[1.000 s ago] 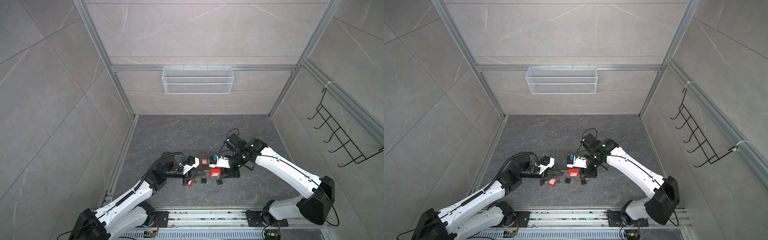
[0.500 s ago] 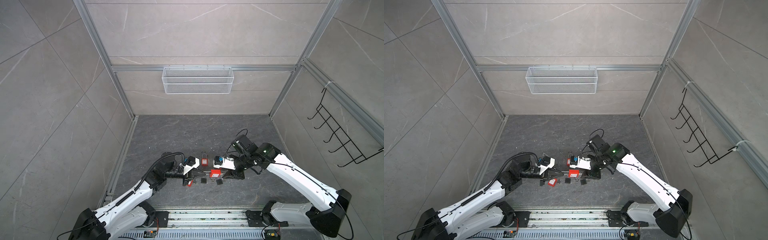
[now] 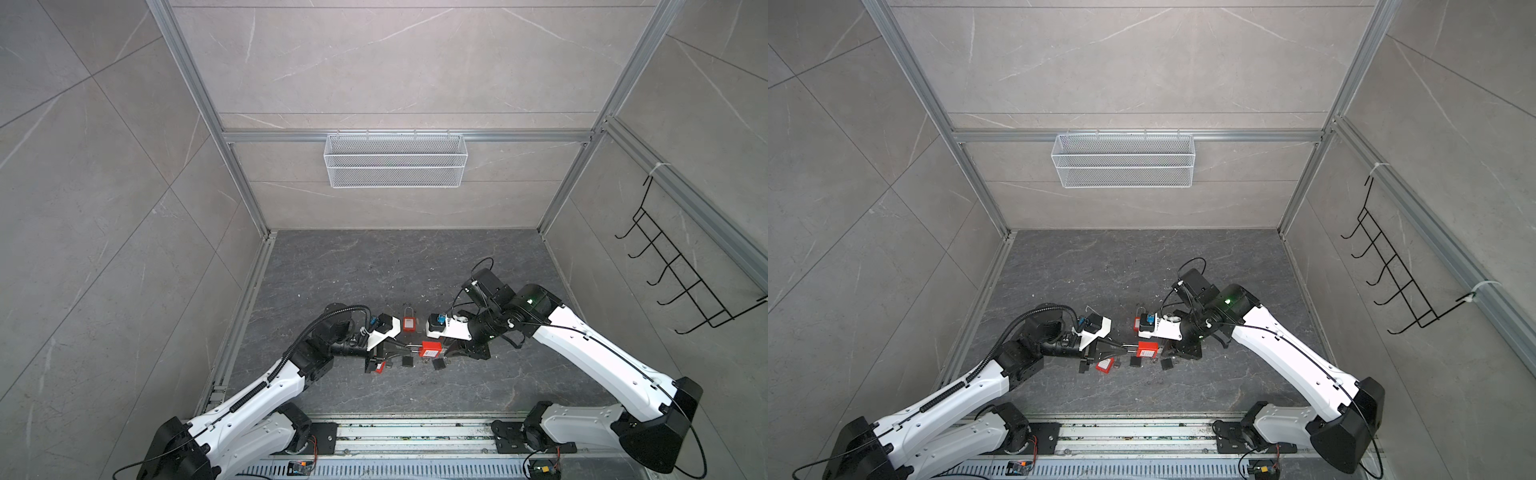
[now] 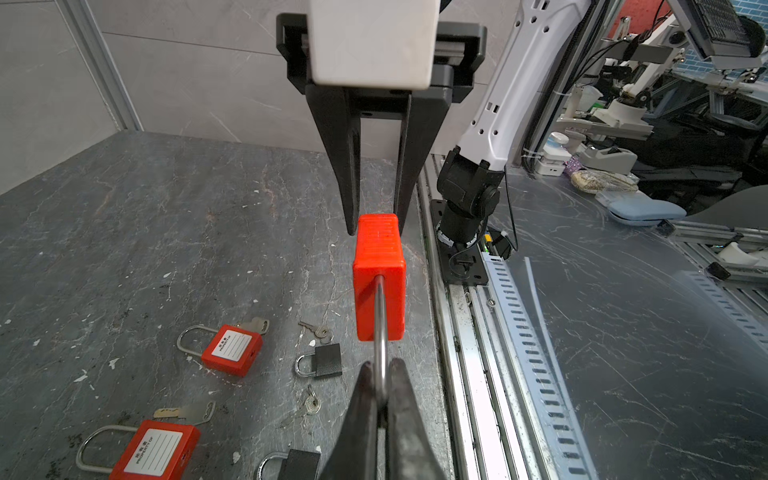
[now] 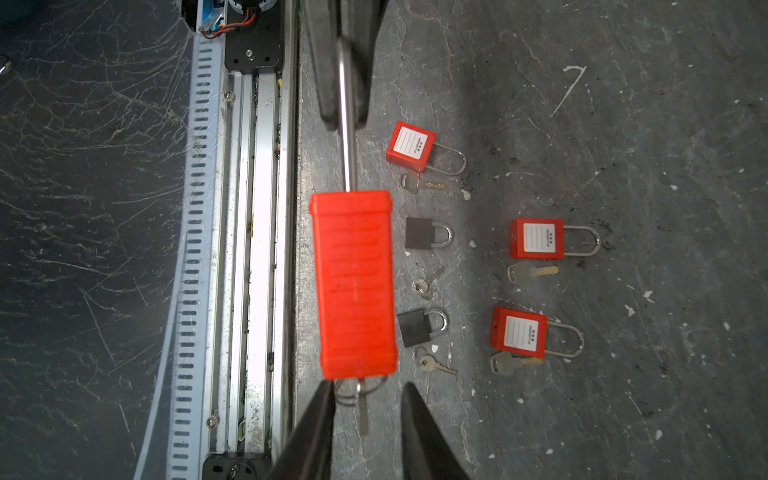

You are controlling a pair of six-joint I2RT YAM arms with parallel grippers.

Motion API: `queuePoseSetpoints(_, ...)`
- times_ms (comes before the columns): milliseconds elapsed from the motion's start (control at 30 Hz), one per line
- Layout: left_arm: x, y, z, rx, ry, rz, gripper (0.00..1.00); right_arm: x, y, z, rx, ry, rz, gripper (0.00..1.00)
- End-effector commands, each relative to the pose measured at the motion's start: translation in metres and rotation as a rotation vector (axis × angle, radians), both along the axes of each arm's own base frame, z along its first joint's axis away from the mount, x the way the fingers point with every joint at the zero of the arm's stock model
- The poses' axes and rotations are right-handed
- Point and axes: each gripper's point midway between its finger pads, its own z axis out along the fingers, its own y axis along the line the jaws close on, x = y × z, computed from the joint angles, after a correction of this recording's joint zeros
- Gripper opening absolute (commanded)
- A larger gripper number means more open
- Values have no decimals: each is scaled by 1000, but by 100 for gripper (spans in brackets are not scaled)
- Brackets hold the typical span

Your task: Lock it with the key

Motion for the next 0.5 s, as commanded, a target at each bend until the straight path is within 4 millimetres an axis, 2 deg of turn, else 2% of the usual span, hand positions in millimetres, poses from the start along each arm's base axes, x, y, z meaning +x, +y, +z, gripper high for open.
queuePoseSetpoints(0,-4,-3,25,-48,-74,-49,0,-3,8,4,35,5,36,19)
queuePoseSetpoints(100,-5,-3,25,-31,-76,-56,0,-5,9,0,40,7,49,9)
queuePoseSetpoints(300,-3,0,24,16,-98,-53,0,-9,2,-8,11,4,69,0)
queuePoseSetpoints(467,-1,9,16,102,-115,-58,0,-8,-14,-22,-52,-29,57,0)
